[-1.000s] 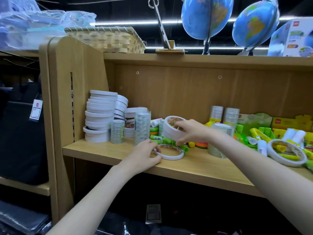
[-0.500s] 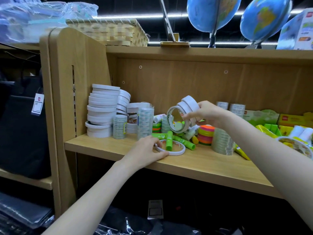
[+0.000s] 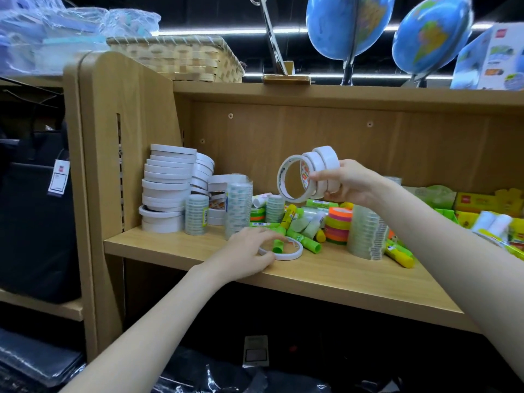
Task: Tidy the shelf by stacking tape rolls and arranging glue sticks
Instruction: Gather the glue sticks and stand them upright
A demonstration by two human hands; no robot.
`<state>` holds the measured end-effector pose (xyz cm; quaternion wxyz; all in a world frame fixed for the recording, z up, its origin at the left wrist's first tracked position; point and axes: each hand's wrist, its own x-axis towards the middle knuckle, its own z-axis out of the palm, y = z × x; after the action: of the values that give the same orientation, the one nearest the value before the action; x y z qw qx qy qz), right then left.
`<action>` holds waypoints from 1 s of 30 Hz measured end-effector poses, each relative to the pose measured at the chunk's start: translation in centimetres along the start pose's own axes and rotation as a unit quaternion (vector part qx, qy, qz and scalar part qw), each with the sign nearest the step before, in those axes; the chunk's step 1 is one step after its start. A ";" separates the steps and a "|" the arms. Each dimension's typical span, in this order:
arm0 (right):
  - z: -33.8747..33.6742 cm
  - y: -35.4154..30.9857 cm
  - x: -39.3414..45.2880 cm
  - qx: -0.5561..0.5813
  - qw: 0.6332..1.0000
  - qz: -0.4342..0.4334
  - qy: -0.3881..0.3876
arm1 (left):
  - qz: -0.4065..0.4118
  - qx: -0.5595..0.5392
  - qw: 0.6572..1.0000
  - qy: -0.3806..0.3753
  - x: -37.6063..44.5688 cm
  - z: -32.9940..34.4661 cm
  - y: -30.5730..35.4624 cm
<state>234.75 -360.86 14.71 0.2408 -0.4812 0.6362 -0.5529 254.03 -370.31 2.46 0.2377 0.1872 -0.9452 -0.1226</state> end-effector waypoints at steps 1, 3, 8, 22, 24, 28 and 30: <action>-0.2 -0.2 -0.4 -0.040 0.999 -0.009 -0.005 | -0.004 0.006 1.000 -0.005 0.2 0.0 0.2; -1.0 -0.5 -1.9 -0.137 0.989 -0.036 -0.035 | -0.013 0.001 1.000 -0.003 0.5 -0.1 0.6; -3.1 -1.1 -7.2 -0.447 0.883 -0.108 -0.094 | -0.071 0.022 0.994 0.075 1.5 -0.1 0.9; -1.7 4.9 -8.3 -0.619 0.756 -0.116 -0.179 | -0.090 -0.059 0.975 0.193 2.4 0.5 1.0; -1.9 4.8 -8.3 -0.622 0.757 -0.111 -0.169 | -0.057 -0.069 0.969 0.232 1.4 0.5 0.7; -2.3 3.3 -8.4 -0.597 0.785 -0.128 -0.109 | -0.046 -0.080 0.951 0.296 -0.5 0.2 0.0; -1.7 2.3 -8.1 -0.587 0.792 -0.149 -0.081 | -0.053 -0.100 0.942 0.316 -1.4 -0.1 -0.5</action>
<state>235.95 -353.17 11.17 -0.1228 -0.6620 0.7368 -0.0615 255.40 -370.21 1.84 0.5351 0.2414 -0.7930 -0.1628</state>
